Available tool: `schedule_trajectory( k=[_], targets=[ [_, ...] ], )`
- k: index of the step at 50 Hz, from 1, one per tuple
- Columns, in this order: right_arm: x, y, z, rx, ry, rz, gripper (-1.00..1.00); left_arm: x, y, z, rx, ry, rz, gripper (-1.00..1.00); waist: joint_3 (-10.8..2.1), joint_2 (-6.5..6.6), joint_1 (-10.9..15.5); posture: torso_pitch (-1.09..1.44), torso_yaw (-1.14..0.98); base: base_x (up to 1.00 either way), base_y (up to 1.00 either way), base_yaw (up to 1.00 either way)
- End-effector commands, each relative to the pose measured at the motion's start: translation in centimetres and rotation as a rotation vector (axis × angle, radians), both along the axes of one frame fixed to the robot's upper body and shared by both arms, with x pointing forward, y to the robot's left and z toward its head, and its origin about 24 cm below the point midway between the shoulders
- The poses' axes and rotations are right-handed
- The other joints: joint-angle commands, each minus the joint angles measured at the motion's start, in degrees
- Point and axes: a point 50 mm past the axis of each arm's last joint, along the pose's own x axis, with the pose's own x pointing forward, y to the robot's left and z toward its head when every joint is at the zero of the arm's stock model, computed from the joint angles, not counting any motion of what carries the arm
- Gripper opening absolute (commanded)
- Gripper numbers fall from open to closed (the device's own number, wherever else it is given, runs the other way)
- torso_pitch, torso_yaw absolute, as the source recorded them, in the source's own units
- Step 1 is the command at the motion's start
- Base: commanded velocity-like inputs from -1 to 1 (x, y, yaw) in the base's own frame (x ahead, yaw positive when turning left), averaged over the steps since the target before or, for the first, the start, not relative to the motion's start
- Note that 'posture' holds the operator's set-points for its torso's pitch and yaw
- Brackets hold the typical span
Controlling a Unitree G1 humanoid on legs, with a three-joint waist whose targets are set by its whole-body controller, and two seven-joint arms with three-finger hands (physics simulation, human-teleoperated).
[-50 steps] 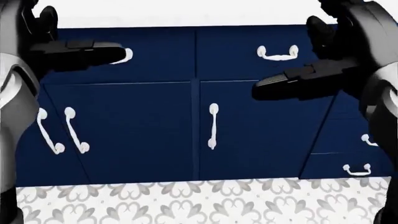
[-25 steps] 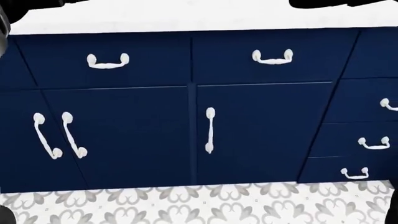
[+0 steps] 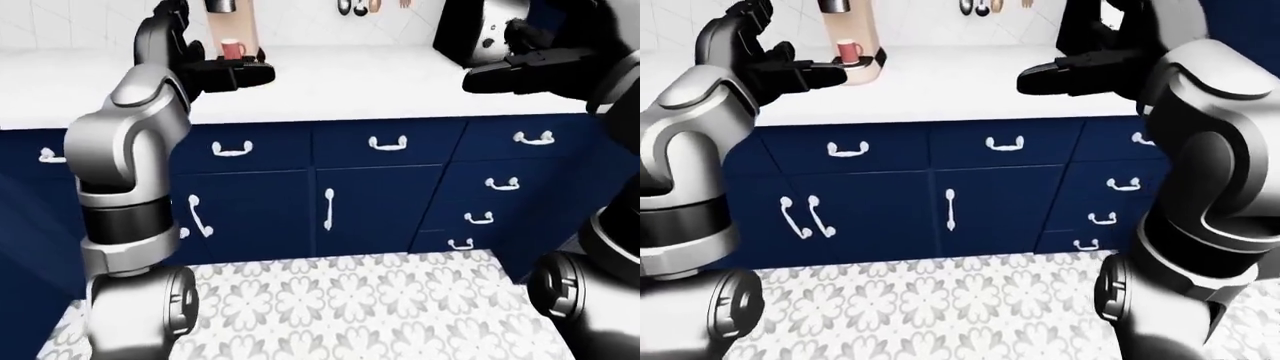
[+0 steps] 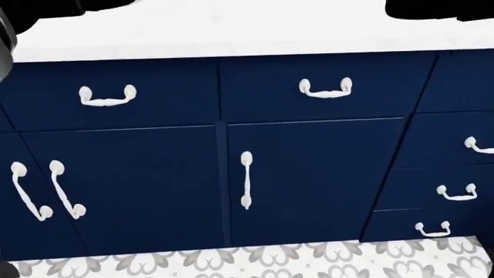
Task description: Press the button on the coffee machine to serve coffee.
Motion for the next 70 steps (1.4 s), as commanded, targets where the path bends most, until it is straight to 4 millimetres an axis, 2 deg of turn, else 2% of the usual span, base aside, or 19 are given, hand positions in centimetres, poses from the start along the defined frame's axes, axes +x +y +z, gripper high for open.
schedule_trajectory(
  k=[1,11,16,17,21,27,29,30,34,40,43,49,52,54,57,61,62,64,70],
  targets=[
    [-0.3,0.4,1.5,-0.014,-0.063,0.009,1.00,-0.6,0.5,2.2,-0.002,-0.089,0.013,1.00,-1.26,-1.30,0.66,0.00,0.00,0.31,0.00,0.00],
    [-0.3,0.7,1.8,-0.022,-0.058,0.009,1.00,-0.7,0.9,1.7,-0.013,-0.084,0.023,1.00,-1.81,1.84,-0.13,0.00,0.00,0.31,0.16,0.00],
    [0.2,1.0,1.8,-0.020,-0.056,0.016,1.00,-0.6,1.3,1.5,-0.015,-0.082,0.029,1.00,-3.32,7.12,-0.89,0.00,0.00,0.28,0.32,0.00],
    [0.2,1.0,1.8,-0.019,-0.057,0.016,1.00,-0.5,1.3,1.5,-0.014,-0.082,0.030,1.00,-3.35,5.74,-0.69,0.00,0.00,0.25,0.35,0.00],
    [0.1,1.0,1.8,-0.019,-0.058,0.017,1.00,-0.6,1.3,1.6,-0.014,-0.084,0.028,1.00,-1.93,6.05,-0.24,0.00,0.00,0.26,0.39,0.00],
    [0.2,1.1,1.7,-0.016,-0.060,0.018,1.00,-0.5,1.2,1.6,-0.014,-0.083,0.026,1.00,-0.93,1.52,0.99,0.00,0.00,0.26,0.50,0.00],
    [0.1,1.1,1.8,-0.015,-0.060,0.018,1.00,-0.8,1.1,1.8,-0.014,-0.082,0.024,1.00,-2.26,-1.49,0.97,0.00,0.00,0.25,0.51,0.00],
    [0.0,1.0,1.8,-0.015,-0.061,0.017,1.00,-0.8,1.1,1.7,-0.014,-0.083,0.024,1.00,-1.70,0.11,0.48,0.00,0.00,0.26,0.52,0.00],
    [0.0,1.0,1.7,-0.014,-0.060,0.019,1.00,-0.7,1.2,2.1,-0.008,-0.087,0.024,1.00,-2.57,-0.85,0.23,0.00,0.00,0.26,0.51,0.00],
    [0.5,1.3,1.7,-0.015,-0.058,0.025,1.00,-0.6,1.5,1.8,-0.014,-0.084,0.028,1.00,-1.87,2.82,-0.88,0.00,0.00,0.26,0.53,0.00],
    [0.6,1.4,1.6,-0.014,-0.059,0.029,1.00,-0.6,1.5,1.5,-0.014,-0.080,0.029,1.00,-3.48,8.46,-1.17,0.00,0.00,0.26,0.55,0.00],
    [0.5,1.4,1.2,-0.028,-0.048,0.020,1.00,-0.8,1.2,1.4,-0.016,-0.077,0.022,1.00,-1.73,4.37,-0.16,0.00,0.00,0.21,0.53,0.00],
    [0.4,1.2,1.1,-0.008,-0.038,0.012,1.00,-0.9,1.1,1.6,-0.017,-0.080,0.021,1.00,-1.30,5.10,-0.46,0.00,0.00,0.00,0.00,0.00],
    [0.3,1.3,1.3,-0.007,-0.039,0.014,1.00,-1.0,1.1,1.5,-0.017,-0.078,0.020,1.00,-3.69,5.80,-0.78,0.00,0.00,-0.61,0.00,0.00],
    [0.2,1.2,1.4,-0.015,-0.049,0.017,1.00,-1.1,1.1,1.5,-0.018,-0.078,0.022,1.00,-1.05,4.17,-0.54,0.00,0.00,-0.02,0.00,0.00],
    [0.2,1.3,1.3,-0.021,-0.042,0.020,1.00,-1.0,1.1,1.4,-0.020,-0.077,0.022,1.00,-2.15,3.40,-0.38,0.00,0.00,0.00,0.04,0.00],
    [0.2,1.3,1.3,-0.020,-0.041,0.022,1.00,-1.0,1.1,1.3,-0.020,-0.076,0.022,1.00,-2.18,2.60,0.04,0.00,0.00,0.00,0.82,0.00],
    [0.3,1.4,1.2,-0.017,-0.043,0.023,1.00,-1.0,1.2,1.3,-0.020,-0.076,0.021,1.00,-1.72,-2.34,0.57,0.00,0.00,0.00,0.76,0.00],
    [0.4,1.4,0.9,-0.013,-0.049,0.022,1.00,-0.8,1.1,1.1,-0.019,-0.074,0.020,1.00,0.88,0.53,0.48,0.00,0.00,0.00,0.08,0.00]
  ],
)
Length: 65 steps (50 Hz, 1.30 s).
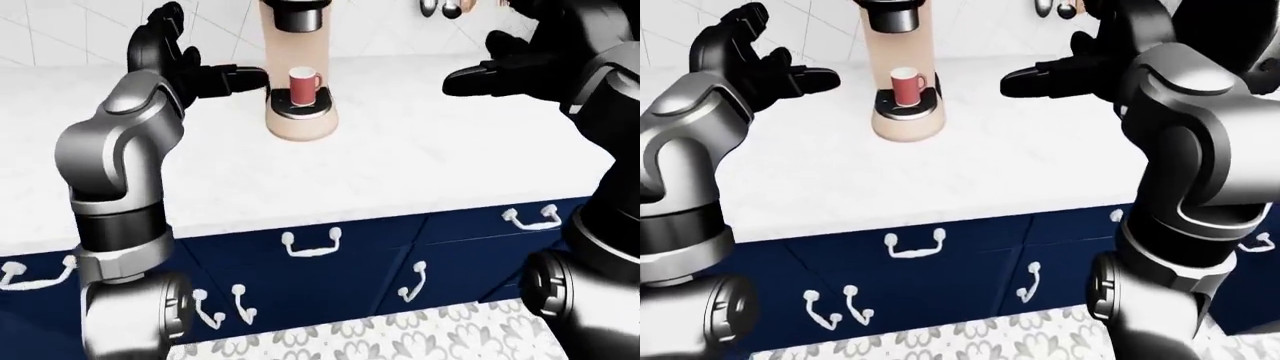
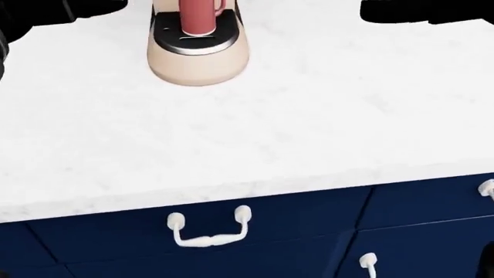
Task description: Press the button on the coffee machine to serve coffee.
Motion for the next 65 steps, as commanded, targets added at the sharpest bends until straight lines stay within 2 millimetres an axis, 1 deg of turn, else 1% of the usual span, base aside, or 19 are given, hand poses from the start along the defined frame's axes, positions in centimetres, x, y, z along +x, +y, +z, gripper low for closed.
schedule_trajectory(
  k=[1,3,5,9,17,18,21,22,23,26,40,41,43,44,45,46,60,62,65],
  targets=[
    [-0.6,0.2,1.3,-0.007,-0.091,0.012,1.00,-0.6,0.3,1.7,0.000,-0.080,0.020,1.00,-1.19,0.16,-0.02,0.00,0.00,0.00,0.00,0.00],
    [-0.5,0.2,1.2,-0.011,-0.087,0.013,1.00,-0.6,0.3,1.7,0.001,-0.081,0.020,1.00,-2.59,3.93,-0.40,0.00,0.00,0.00,0.00,0.00],
    [-0.5,0.1,0.9,-0.015,-0.077,0.013,1.00,-0.5,0.3,1.6,-0.001,-0.079,0.020,1.00,-2.07,2.34,-0.07,0.00,0.00,0.00,0.00,0.00],
    [-0.3,0.0,0.4,-0.012,-0.062,0.005,1.00,-0.6,0.2,1.7,0.000,-0.079,0.018,1.00,-3.36,-0.85,-0.19,0.00,0.00,0.00,0.00,0.00],
    [-0.5,0.3,0.2,-0.009,-0.055,0.028,1.00,-0.7,-0.2,1.2,0.004,-0.069,0.010,1.00,-4.37,0.54,0.11,0.00,0.00,0.00,0.00,0.00],
    [-0.5,0.4,0.2,-0.009,-0.058,0.033,1.00,-0.7,-0.2,1.2,0.003,-0.069,0.009,1.00,-6.56,0.89,0.02,0.00,0.00,0.35,0.00,0.00],
    [-0.4,0.3,0.0,-0.008,-0.049,0.026,1.00,-0.8,-0.2,1.3,0.003,-0.071,0.010,1.00,-0.59,0.49,0.17,0.00,0.00,0.32,0.00,0.00],
    [-0.3,0.4,-0.1,-0.003,-0.048,0.028,1.00,-0.8,-0.2,1.2,0.004,-0.070,0.009,1.00,-3.22,0.47,0.13,0.00,0.00,0.00,0.00,0.00],
    [-0.3,0.4,-0.1,-0.002,-0.046,0.029,1.00,-0.8,-0.2,1.1,0.004,-0.069,0.009,1.00,-4.15,0.57,0.17,0.00,0.00,0.00,0.00,0.00],
    [-0.4,0.4,0.0,0.000,-0.049,0.029,1.00,-0.7,-0.3,0.9,0.005,-0.068,0.007,1.00,-4.83,0.67,0.12,0.00,0.00,0.00,0.00,0.00],
    [-0.7,0.4,0.1,0.016,-0.072,0.050,1.00,-0.6,-0.3,1.1,0.004,-0.068,0.003,1.00,-4.09,0.81,-0.17,0.00,0.00,0.00,0.00,0.00],
    [-0.8,0.6,0.0,0.007,-0.073,0.061,1.00,-0.6,-0.4,1.0,0.004,-0.064,0.005,1.00,-5.78,1.09,-0.08,0.00,0.00,0.41,0.00,0.00],
    [-0.4,0.5,-0.3,0.004,-0.054,0.051,1.00,-0.6,-0.5,0.8,0.003,-0.062,0.003,1.00,-1.21,1.35,-0.14,0.00,0.00,0.49,-0.02,0.00],
    [-0.4,0.5,-0.5,0.002,-0.047,0.043,1.00,-0.6,-0.5,0.5,0.002,-0.058,0.002,1.00,-1.19,1.07,-0.08,0.00,0.00,0.00,0.00,0.00],
    [-0.4,0.5,-0.6,0.001,-0.040,0.041,1.00,-0.6,-0.5,0.5,0.002,-0.057,0.001,1.00,-3.81,1.01,-0.20,0.00,0.00,0.00,0.00,0.00],
    [-0.5,0.4,-0.5,0.001,-0.040,0.037,1.00,-0.6,-0.4,0.6,0.002,-0.059,0.002,1.00,-4.21,0.99,-0.20,0.00,0.00,0.00,0.00,0.00],
    [-0.7,0.4,-0.7,-0.019,-0.038,0.033,1.00,-0.8,-0.6,0.1,0.001,-0.053,0.000,1.00,-3.59,0.75,-0.14,0.00,0.00,0.00,0.00,0.00],
    [-0.8,0.3,-1.0,-0.018,-0.034,0.029,1.00,-0.7,-0.7,0.1,0.000,-0.052,-0.002,1.00,-4.22,0.79,1.38,0.00,0.00,0.00,0.00,0.59],
    [-1.3,0.2,-0.9,-0.021,-0.042,0.030,1.00,-0.8,-1.0,0.0,-0.001,-0.052,-0.008,1.00,-3.74,0.33,-0.13,0.00,0.00,-0.01,0.00,0.77]
  ],
)
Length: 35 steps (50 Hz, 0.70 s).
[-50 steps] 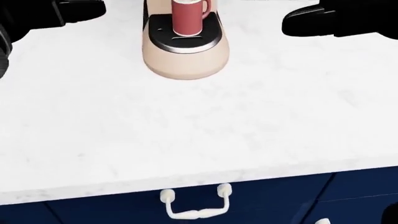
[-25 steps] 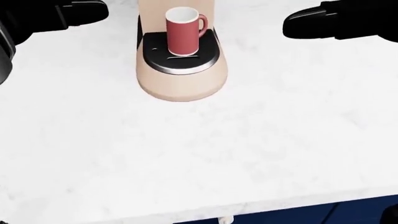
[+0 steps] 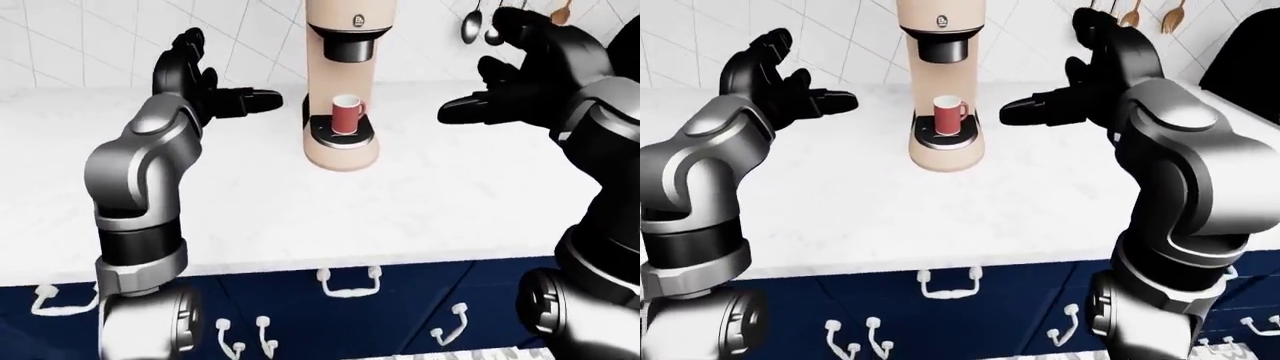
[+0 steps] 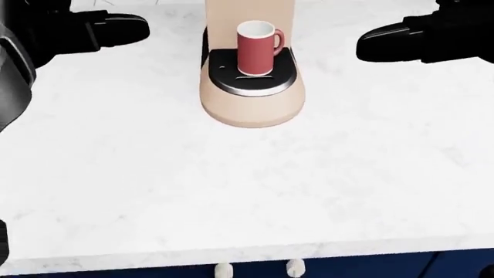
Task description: Press the button on the coffee machine to serve coffee.
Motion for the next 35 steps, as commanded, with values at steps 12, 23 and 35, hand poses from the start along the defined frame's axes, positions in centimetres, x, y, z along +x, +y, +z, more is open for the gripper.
schedule_trajectory(
  k=[12,23,35],
  targets=[
    [-0.9,0.3,0.7,0.009,-0.050,-0.002,1.00,-0.6,0.4,1.7,-0.023,-0.094,0.013,1.00,-0.94,0.09,-0.17,0.00,0.00,0.00,0.00,0.00],
    [-0.6,0.0,1.3,0.004,-0.050,-0.004,1.00,-0.4,0.1,1.8,-0.032,-0.093,-0.001,1.00,-2.55,0.20,-0.44,-0.06,0.00,0.00,0.00,0.00],
    [-0.4,-0.1,1.4,-0.010,-0.043,-0.006,1.00,-0.7,-0.2,2.0,-0.045,-0.089,-0.027,1.00,-5.62,0.11,-0.60,-0.14,0.00,0.00,0.00,0.00]
  ],
)
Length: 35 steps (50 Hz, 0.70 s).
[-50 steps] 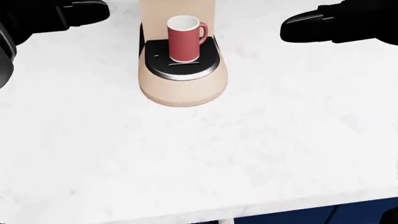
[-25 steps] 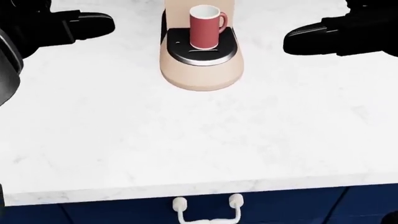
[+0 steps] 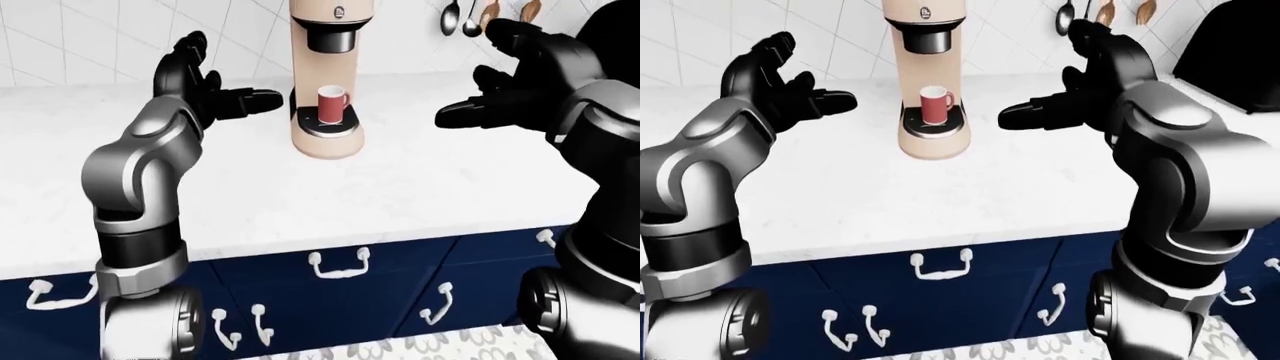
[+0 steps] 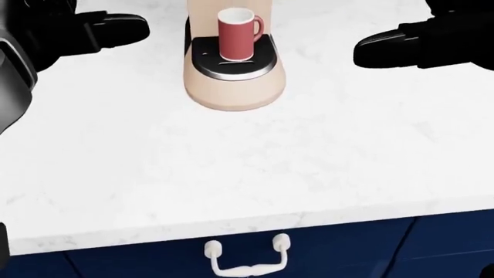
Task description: Press the button on the coffee machine to serve coffee.
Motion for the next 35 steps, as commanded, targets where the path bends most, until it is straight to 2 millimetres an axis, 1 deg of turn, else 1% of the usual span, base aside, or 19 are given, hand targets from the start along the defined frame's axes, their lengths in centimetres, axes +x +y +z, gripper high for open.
schedule_trajectory(
  k=[1,2,7,10,11,14,23,26,30,33,35],
  targets=[
    [-0.5,-0.1,1.8,-0.005,-0.099,-0.005,1.00,-0.5,0.0,2.3,0.001,-0.098,-0.002,1.00,-1.93,-0.07,-0.03,-0.15,0.00,0.00,0.00,0.00],
    [-0.6,-0.1,2.1,-0.004,-0.103,-0.007,1.00,-0.5,0.2,2.4,-0.006,-0.102,0.003,1.00,-2.12,-0.04,0.00,-0.15,0.00,0.00,0.00,0.00],
    [-0.6,0.1,2.1,-0.003,-0.104,-0.004,1.00,-0.4,0.3,2.3,-0.007,-0.103,0.010,1.00,-3.03,0.05,0.02,-0.17,0.00,0.00,0.00,0.00],
    [-0.5,-0.1,1.6,0.001,-0.100,-0.007,1.00,-0.3,0.3,1.9,-0.001,-0.100,0.007,1.00,-3.39,0.03,0.04,-0.17,0.00,0.00,0.00,0.00],
    [-0.5,0.0,1.9,0.000,-0.102,-0.004,1.00,-0.5,0.2,1.9,0.005,-0.094,0.000,1.00,-3.64,0.01,0.06,-0.18,0.00,0.00,0.00,0.00],
    [-0.7,-0.1,2.3,-0.001,-0.106,-0.006,1.00,-0.5,0.2,2.2,-0.005,-0.094,-0.001,1.00,-4.60,0.00,0.05,-0.21,0.00,0.00,0.00,0.00],
    [-0.3,-0.1,2.3,-0.009,-0.103,-0.002,1.00,-0.1,0.1,2.0,0.012,-0.095,0.000,1.00,-6.85,0.00,0.08,-0.26,0.00,0.00,0.00,0.00],
    [-0.2,0.0,2.6,-0.008,-0.104,-0.002,1.00,0.1,0.3,2.2,0.008,-0.095,0.010,1.00,-7.68,-0.02,0.14,-0.27,0.00,0.00,0.00,0.00],
    [0.0,-0.1,3.4,-0.015,-0.110,-0.001,1.00,0.0,0.2,2.4,0.004,-0.092,0.008,1.00,-8.95,0.03,0.12,-0.30,0.00,0.00,0.00,0.00],
    [0.3,0.0,3.4,-0.020,-0.110,0.001,1.00,0.1,-0.1,2.3,0.023,-0.100,-0.002,1.00,-9.93,0.08,0.14,-0.33,0.00,0.00,0.00,0.00],
    [0.5,0.0,3.2,-0.018,-0.109,0.002,1.00,0.3,0.3,2.4,0.003,-0.103,0.007,1.00,-10.74,0.04,0.15,-0.35,0.00,0.00,0.00,0.00]
  ],
)
